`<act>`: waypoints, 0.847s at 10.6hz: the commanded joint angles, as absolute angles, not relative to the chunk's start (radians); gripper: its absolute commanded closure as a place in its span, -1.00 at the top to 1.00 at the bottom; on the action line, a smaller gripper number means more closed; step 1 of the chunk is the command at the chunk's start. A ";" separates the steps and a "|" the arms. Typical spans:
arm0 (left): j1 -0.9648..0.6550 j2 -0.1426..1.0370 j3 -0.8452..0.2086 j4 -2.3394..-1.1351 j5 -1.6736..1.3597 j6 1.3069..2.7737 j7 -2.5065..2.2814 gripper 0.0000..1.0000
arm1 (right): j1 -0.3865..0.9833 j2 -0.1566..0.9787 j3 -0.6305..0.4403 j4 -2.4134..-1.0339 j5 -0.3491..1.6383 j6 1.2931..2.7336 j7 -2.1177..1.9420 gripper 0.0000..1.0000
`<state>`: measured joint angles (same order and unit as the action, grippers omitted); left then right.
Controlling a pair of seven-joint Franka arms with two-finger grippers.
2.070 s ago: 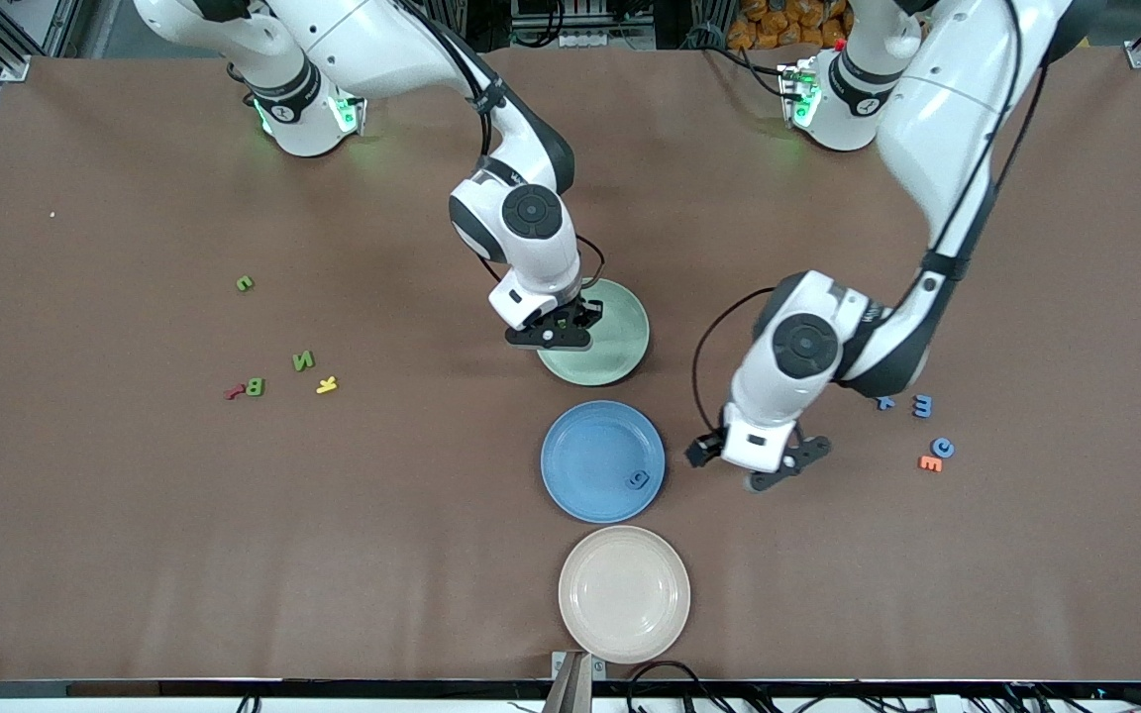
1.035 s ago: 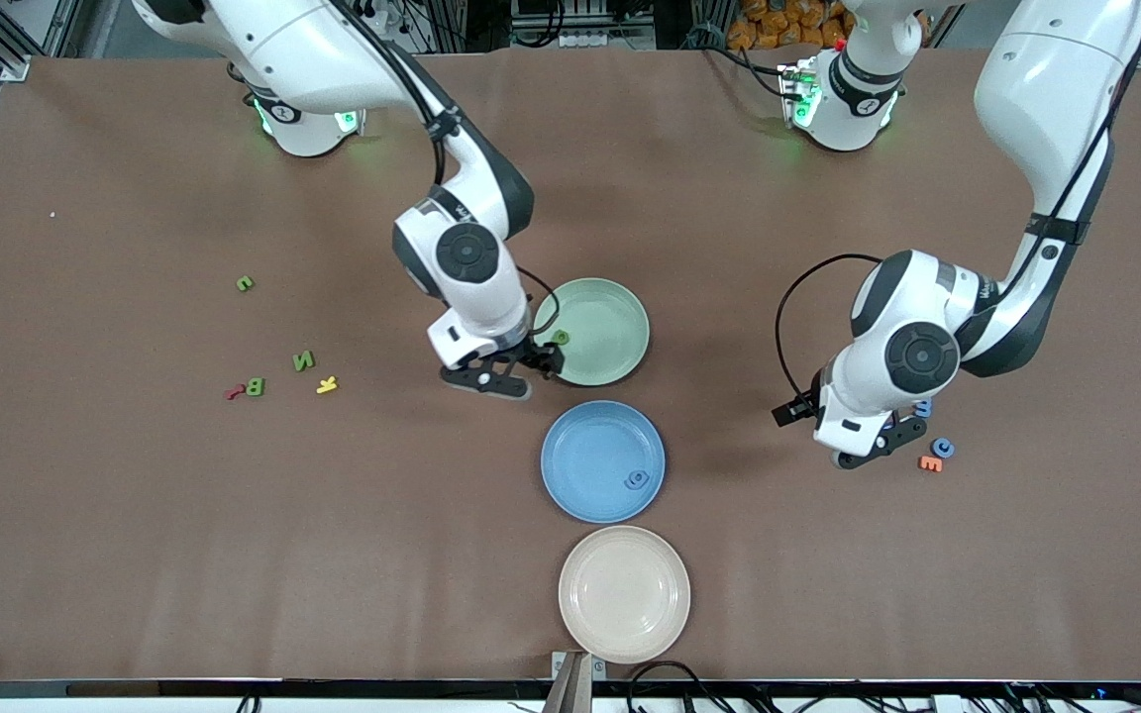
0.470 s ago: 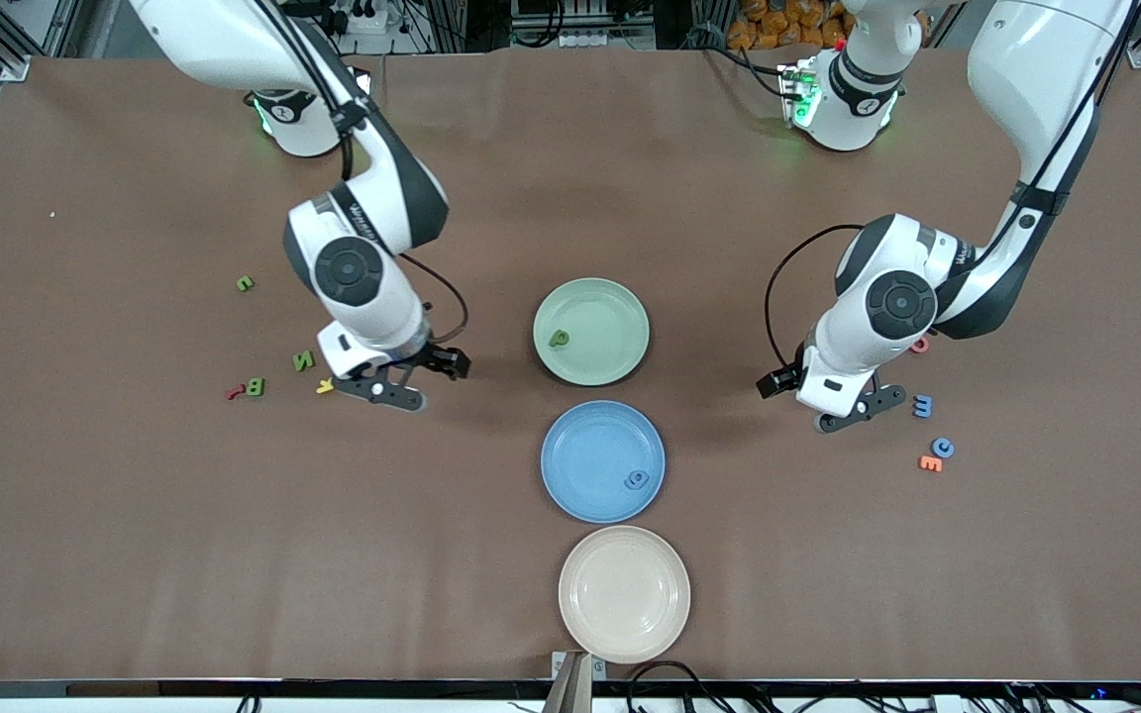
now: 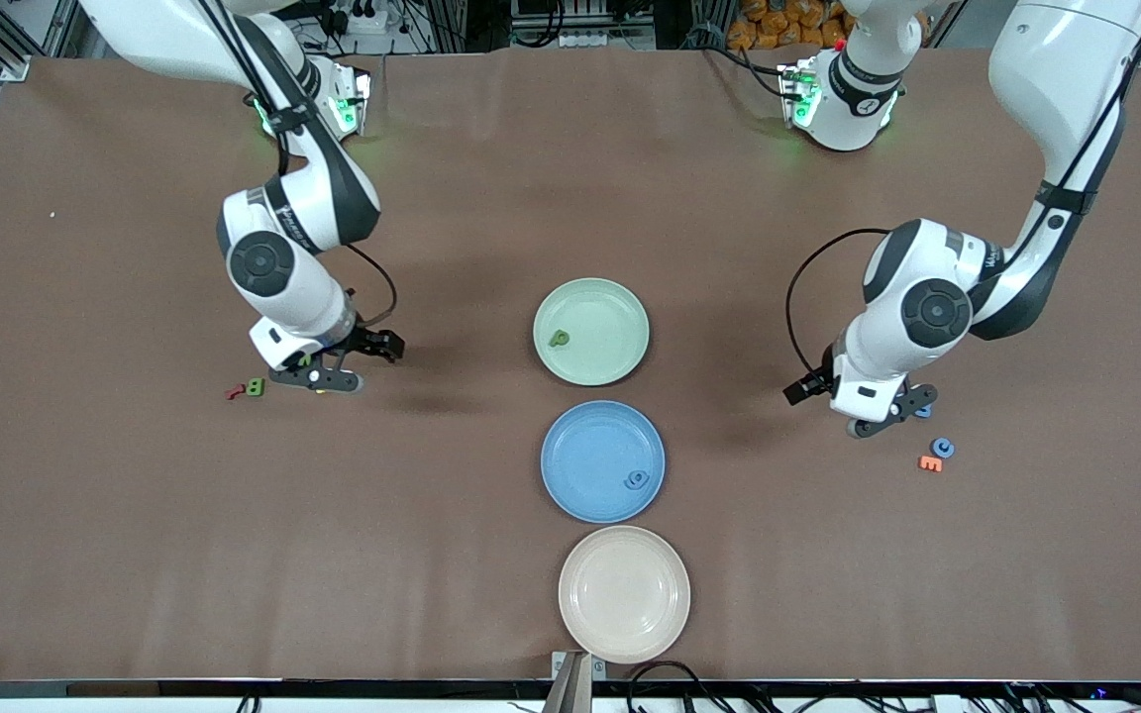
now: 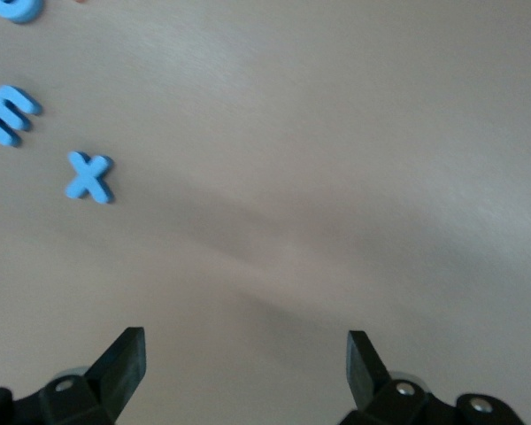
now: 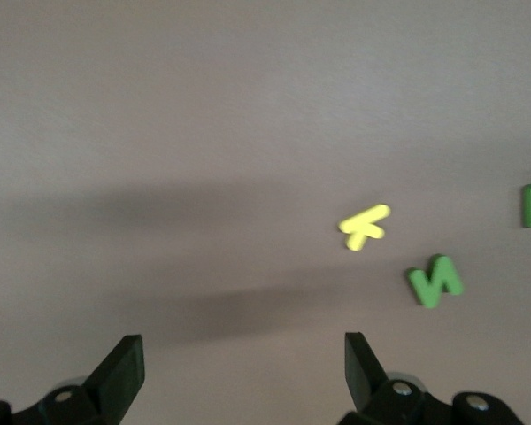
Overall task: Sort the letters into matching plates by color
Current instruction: 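Return both grippers to the letter piles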
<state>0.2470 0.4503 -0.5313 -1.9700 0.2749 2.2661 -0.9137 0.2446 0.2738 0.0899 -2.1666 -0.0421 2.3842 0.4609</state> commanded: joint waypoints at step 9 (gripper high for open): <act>0.437 0.529 -0.496 -1.983 0.409 2.305 -0.910 1.00 | -0.035 0.159 0.115 -2.416 -0.123 2.597 -0.060 0.87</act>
